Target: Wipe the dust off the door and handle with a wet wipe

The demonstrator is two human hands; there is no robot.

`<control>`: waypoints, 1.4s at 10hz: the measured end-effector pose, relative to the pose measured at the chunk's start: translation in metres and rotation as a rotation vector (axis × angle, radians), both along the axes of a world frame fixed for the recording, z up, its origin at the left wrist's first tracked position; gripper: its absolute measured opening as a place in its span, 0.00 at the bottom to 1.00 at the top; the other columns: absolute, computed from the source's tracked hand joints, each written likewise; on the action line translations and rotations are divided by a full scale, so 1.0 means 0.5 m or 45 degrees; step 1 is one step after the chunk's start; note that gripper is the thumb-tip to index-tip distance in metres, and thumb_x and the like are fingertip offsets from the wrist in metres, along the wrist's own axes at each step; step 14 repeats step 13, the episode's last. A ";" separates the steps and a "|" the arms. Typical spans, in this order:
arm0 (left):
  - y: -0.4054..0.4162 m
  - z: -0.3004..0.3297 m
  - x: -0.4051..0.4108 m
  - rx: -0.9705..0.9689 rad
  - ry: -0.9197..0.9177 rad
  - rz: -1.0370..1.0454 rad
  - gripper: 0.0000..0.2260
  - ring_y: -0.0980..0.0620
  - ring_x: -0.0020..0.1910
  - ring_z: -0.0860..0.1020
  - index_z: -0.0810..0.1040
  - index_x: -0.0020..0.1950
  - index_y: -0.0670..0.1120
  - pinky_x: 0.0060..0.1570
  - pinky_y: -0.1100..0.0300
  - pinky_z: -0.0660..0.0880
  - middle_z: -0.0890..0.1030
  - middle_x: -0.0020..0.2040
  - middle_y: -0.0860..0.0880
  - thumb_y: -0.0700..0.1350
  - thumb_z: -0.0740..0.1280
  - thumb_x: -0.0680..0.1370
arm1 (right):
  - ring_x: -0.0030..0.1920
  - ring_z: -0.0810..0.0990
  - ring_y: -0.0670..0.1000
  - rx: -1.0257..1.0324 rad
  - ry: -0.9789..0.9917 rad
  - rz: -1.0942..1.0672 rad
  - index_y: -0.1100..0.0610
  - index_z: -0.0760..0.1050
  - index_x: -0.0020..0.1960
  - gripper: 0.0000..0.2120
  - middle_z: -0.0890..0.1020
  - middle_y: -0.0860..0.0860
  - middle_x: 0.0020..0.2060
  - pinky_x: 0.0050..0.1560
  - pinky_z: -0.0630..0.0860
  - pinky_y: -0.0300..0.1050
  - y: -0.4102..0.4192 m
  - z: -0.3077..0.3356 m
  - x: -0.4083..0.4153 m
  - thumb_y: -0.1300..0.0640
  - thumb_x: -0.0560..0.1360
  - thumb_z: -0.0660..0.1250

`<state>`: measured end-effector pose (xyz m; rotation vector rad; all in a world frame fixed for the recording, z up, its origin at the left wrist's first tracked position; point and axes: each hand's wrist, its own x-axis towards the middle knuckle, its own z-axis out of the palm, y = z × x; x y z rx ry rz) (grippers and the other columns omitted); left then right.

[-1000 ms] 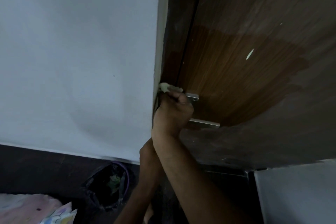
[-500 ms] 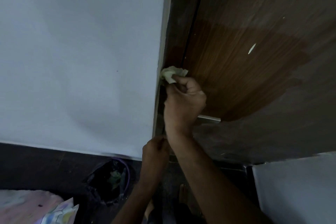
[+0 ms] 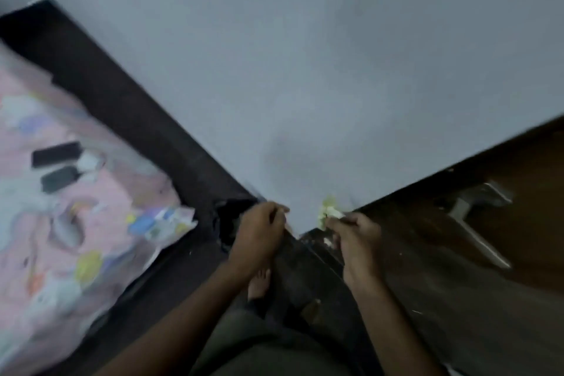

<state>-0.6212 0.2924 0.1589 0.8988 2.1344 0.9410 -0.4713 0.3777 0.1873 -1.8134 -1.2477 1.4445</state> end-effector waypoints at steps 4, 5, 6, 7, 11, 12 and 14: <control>-0.213 -0.104 -0.151 -0.228 -0.007 0.662 0.11 0.57 0.46 0.79 0.86 0.52 0.44 0.46 0.68 0.68 0.87 0.50 0.50 0.40 0.64 0.79 | 0.45 0.86 0.60 0.053 -0.470 1.190 0.61 0.86 0.44 0.05 0.87 0.58 0.43 0.50 0.83 0.55 -0.020 -0.199 -0.302 0.65 0.71 0.71; -0.214 -0.113 -0.140 -0.251 -0.088 0.683 0.11 0.56 0.46 0.81 0.86 0.53 0.46 0.48 0.63 0.72 0.87 0.49 0.51 0.42 0.64 0.79 | 0.51 0.85 0.59 0.050 -0.543 1.262 0.61 0.86 0.49 0.07 0.87 0.57 0.48 0.53 0.82 0.50 -0.017 -0.238 -0.335 0.64 0.73 0.71; -0.203 -0.123 -0.137 -0.265 -0.124 0.668 0.11 0.53 0.43 0.83 0.86 0.55 0.46 0.45 0.58 0.78 0.86 0.46 0.52 0.43 0.64 0.80 | 0.54 0.84 0.61 -0.099 -0.525 1.125 0.61 0.84 0.49 0.07 0.85 0.57 0.48 0.55 0.82 0.53 -0.006 -0.262 -0.347 0.67 0.72 0.71; -0.194 -0.133 -0.133 -0.276 -0.168 0.665 0.11 0.48 0.43 0.84 0.85 0.55 0.47 0.46 0.50 0.81 0.86 0.44 0.51 0.43 0.63 0.80 | 0.52 0.84 0.64 -0.170 -0.512 1.048 0.67 0.82 0.52 0.09 0.84 0.64 0.51 0.54 0.82 0.59 0.004 -0.277 -0.334 0.69 0.73 0.68; -0.117 -0.114 -0.155 -0.265 0.088 0.233 0.11 0.64 0.40 0.79 0.85 0.57 0.47 0.37 0.77 0.69 0.84 0.50 0.55 0.43 0.64 0.81 | 0.49 0.83 0.57 0.153 -0.452 1.121 0.65 0.84 0.48 0.10 0.86 0.58 0.47 0.47 0.78 0.43 0.009 -0.194 -0.238 0.63 0.75 0.64; -0.094 -0.100 -0.162 -0.185 0.237 0.020 0.09 0.51 0.48 0.83 0.86 0.53 0.45 0.47 0.63 0.73 0.87 0.51 0.48 0.43 0.66 0.81 | 0.48 0.83 0.56 0.254 -0.453 1.012 0.61 0.84 0.49 0.10 0.86 0.56 0.47 0.45 0.75 0.39 0.019 -0.151 -0.202 0.62 0.74 0.65; -0.082 -0.088 -0.171 -0.085 0.281 -0.159 0.07 0.45 0.52 0.83 0.87 0.51 0.43 0.52 0.56 0.75 0.86 0.50 0.45 0.41 0.68 0.80 | 0.48 0.83 0.55 0.386 -0.472 0.855 0.60 0.84 0.49 0.09 0.86 0.55 0.47 0.47 0.74 0.39 0.020 -0.124 -0.166 0.61 0.74 0.65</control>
